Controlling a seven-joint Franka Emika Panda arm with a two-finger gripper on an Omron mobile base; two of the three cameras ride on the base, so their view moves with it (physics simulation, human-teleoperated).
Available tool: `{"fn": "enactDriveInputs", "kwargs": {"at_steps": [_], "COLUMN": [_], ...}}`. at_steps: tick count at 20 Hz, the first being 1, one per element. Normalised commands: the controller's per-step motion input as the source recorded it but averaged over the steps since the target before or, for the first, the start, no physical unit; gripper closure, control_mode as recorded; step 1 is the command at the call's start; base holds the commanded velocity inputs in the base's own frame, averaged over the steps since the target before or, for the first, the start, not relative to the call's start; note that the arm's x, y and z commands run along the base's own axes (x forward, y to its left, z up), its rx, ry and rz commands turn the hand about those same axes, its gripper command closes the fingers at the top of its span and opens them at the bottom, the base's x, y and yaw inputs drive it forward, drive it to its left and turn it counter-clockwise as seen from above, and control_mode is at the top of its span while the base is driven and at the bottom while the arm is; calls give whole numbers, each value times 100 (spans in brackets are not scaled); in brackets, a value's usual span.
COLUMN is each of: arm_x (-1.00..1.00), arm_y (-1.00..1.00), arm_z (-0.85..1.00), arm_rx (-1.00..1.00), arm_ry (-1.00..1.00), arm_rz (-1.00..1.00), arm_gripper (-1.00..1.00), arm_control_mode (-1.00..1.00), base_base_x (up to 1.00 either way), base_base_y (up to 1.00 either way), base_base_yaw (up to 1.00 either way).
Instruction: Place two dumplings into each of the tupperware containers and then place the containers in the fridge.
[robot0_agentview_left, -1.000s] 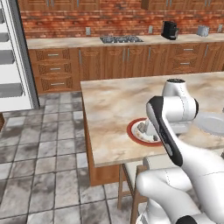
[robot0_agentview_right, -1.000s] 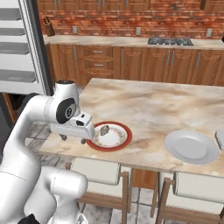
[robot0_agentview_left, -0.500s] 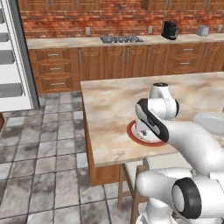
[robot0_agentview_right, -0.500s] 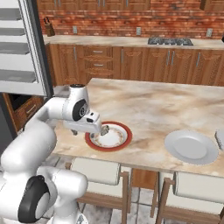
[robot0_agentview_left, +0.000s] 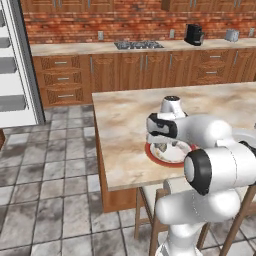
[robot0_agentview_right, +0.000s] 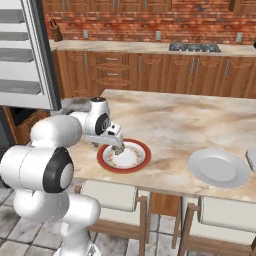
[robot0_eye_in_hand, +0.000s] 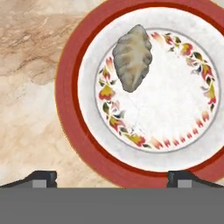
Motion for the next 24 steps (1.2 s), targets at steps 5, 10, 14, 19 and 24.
{"fn": "enactDriveInputs", "kwargs": {"at_steps": [5, 10, 14, 19, 24], "arm_x": [91, 54, 56, 25, 0], "arm_y": [-21, -25, -10, -3, 0], "arm_z": [-15, -28, -40, -47, -14], "arm_rx": [0, 0, 1, 0, 0], "arm_ry": [-7, 4, 1, 0, 0], "arm_rz": [0, -1, 0, 0, 0], "arm_gripper": [-100, -100, -100, -100, -100], "arm_control_mode": [-100, -100, -100, -100, -100], "base_base_x": [0, 0, 0, 0, 0], "base_base_y": [0, 0, 0, 0, 0], "base_base_yaw": [0, 0, 0, 0, 0]}}
